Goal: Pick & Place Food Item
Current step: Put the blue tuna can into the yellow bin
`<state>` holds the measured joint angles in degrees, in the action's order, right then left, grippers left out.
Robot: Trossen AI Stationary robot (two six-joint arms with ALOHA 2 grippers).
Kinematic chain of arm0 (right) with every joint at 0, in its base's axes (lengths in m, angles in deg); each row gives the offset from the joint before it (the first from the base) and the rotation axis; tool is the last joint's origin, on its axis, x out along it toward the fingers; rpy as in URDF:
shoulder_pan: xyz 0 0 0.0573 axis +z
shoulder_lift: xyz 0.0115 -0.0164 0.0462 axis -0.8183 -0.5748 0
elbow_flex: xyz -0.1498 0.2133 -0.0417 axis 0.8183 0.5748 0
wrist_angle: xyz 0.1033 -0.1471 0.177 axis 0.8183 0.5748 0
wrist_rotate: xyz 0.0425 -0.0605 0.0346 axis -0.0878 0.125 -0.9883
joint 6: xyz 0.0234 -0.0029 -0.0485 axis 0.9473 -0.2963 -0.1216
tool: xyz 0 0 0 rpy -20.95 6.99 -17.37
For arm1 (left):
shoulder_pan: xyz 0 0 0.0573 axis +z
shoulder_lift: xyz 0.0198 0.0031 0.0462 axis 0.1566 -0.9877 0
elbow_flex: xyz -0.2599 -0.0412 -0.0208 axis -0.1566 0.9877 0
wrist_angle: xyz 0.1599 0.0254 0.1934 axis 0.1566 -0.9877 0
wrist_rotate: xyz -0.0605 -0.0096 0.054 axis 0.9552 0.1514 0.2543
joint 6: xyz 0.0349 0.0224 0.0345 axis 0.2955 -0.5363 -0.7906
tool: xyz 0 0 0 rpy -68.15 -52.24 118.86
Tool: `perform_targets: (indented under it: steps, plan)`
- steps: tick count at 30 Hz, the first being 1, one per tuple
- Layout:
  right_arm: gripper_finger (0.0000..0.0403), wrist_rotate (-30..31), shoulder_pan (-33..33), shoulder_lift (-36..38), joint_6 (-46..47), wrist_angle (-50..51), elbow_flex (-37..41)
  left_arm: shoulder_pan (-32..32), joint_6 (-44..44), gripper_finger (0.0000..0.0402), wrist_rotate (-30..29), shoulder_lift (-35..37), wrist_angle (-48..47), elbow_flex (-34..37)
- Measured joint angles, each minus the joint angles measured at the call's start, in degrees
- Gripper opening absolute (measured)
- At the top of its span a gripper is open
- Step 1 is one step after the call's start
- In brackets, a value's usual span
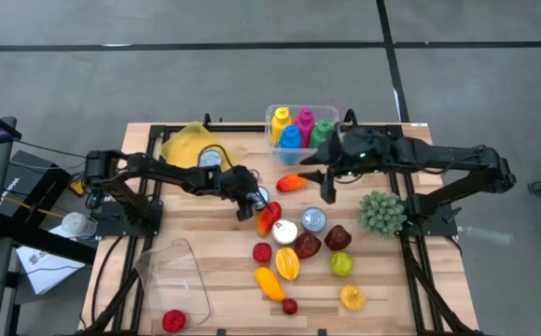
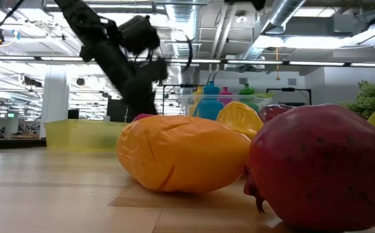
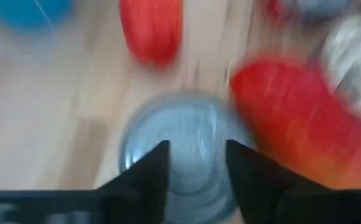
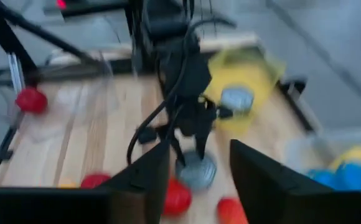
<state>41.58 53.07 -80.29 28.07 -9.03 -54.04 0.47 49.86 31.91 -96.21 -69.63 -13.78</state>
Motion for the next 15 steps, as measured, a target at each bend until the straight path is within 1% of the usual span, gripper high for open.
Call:
perform_targets:
  steps: [4, 5, 6, 7, 9, 11, 13, 15]
  plan:
    - [0.0053, -0.08, -0.42, 4.22, -2.70, 0.49, -2.89, 1.08, 3.61, 0.0033, 0.01, 7.96, -0.87, -0.06]
    - [0.0029, -0.12, -0.52, 5.75, -3.28, 1.20, -2.94, 1.24, 4.77, 0.0017, 0.01, 10.45, -1.00, -0.06]
    - [0.0015, -0.04, -0.52, 7.30, -4.10, 1.31, -2.94, 1.49, 6.04, 0.0011, -0.01, 13.65, -0.59, -0.06]
    - [0.0010, 0.06, -0.53, 8.94, -4.84, 1.00, -2.95, 1.59, 6.11, 0.0011, -0.02, 16.85, -0.49, -0.06]
    - [0.0015, 0.39, -1.09, 12.97, -5.29, 2.07, -2.42, 1.59, 5.70, 0.0007, -0.80, 23.49, 0.02, -0.11]
    - [0.0010, 0.39, -2.43, 16.96, -4.94, 2.57, -1.20, 1.60, 4.05, 0.0002, -1.77, 29.90, 0.02, -0.11]
    - [0.0003, 0.40, -3.75, 20.80, -4.28, 2.49, 1.23, 1.81, 2.70, 0.0001, -3.84, 36.34, -0.32, -0.04]
    - [0.0006, 0.66, -4.80, 23.69, -2.70, 0.46, 4.01, 2.03, 2.56, 0.0001, -5.49, 42.14, -0.02, 0.79]
